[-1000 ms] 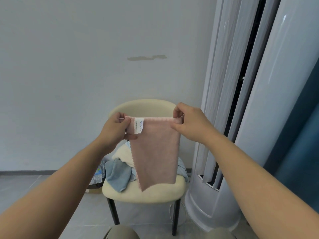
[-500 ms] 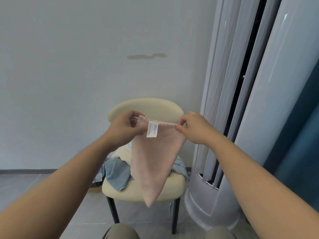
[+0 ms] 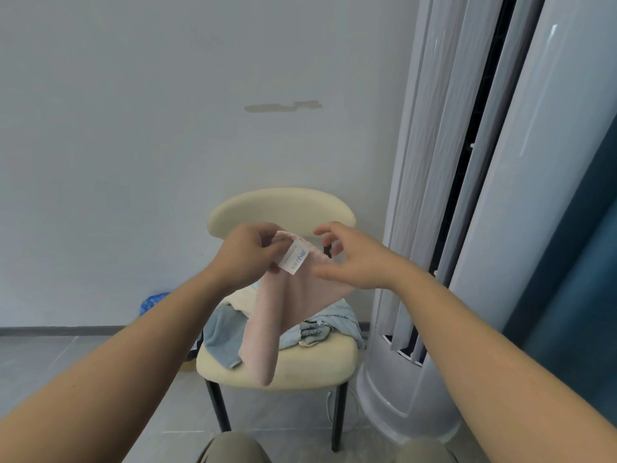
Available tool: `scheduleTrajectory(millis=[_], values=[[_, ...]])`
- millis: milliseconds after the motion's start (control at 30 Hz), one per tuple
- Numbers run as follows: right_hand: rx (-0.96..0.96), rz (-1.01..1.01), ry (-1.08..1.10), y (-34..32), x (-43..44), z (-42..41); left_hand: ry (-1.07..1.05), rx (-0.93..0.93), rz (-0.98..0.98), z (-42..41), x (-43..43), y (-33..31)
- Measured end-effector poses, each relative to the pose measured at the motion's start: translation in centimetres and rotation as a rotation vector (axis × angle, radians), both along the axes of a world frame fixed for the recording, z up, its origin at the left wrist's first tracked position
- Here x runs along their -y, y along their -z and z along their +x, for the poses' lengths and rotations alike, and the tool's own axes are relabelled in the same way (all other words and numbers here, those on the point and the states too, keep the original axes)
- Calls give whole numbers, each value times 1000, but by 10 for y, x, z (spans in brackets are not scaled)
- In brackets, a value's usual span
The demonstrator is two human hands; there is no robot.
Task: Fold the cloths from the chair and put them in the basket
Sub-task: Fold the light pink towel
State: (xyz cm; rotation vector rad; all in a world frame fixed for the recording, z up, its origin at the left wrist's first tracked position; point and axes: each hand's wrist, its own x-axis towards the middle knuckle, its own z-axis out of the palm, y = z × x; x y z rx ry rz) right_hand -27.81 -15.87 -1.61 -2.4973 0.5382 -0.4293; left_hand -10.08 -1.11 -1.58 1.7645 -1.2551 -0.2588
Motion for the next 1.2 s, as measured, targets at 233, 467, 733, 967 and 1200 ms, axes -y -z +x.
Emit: scheduleTrajectory(millis=[233, 467, 733, 967, 1200], values=[[309, -94, 43, 4, -23, 28, -9, 77, 25, -11, 5, 5], [287, -97, 122, 7, -23, 36, -10, -56, 40, -10, 6, 21], [365, -131, 365, 0, -9, 17, 18, -32, 196, -3, 0, 75], [431, -310, 429, -8, 7, 4, -27, 64, 281, -1, -8, 110], [550, -268, 512, -10, 21, -4, -53, 16, 314, 10, -17, 122]])
